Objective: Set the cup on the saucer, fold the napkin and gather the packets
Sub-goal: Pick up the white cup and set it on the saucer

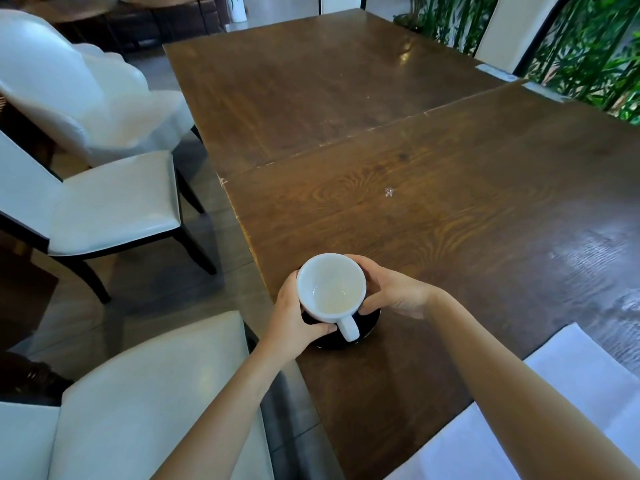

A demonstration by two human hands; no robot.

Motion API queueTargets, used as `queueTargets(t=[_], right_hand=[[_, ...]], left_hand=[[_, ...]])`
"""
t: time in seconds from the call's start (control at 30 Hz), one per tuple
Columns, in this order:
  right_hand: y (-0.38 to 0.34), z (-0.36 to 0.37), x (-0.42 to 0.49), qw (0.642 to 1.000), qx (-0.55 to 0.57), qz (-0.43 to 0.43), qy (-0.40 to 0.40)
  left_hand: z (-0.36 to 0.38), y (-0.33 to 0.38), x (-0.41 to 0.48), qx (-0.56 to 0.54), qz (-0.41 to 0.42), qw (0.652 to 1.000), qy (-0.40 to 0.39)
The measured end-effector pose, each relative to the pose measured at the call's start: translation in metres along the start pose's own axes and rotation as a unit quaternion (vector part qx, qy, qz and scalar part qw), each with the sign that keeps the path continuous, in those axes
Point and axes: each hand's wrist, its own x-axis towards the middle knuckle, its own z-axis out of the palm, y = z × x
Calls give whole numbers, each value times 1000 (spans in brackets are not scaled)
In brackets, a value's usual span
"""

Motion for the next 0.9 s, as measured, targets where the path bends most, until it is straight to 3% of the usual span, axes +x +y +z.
queueTargets(t=[0.37, 0.57, 0.73, 0.9], right_hand=[[0, -2, 0, 1000, -8, 14, -7], [-6, -7, -6, 999, 6, 35, -2], [-17, -13, -15, 998, -14, 68, 8], [-36, -14, -38, 992, -51, 106, 49]], left_hand=[[-5, 2, 0, -14, 2, 1000, -23], [-14, 0, -4, 8, -60, 997, -52], [-35, 0, -12, -102, -85, 989, -70], [-61, 7, -16, -83, -80, 992, -58]])
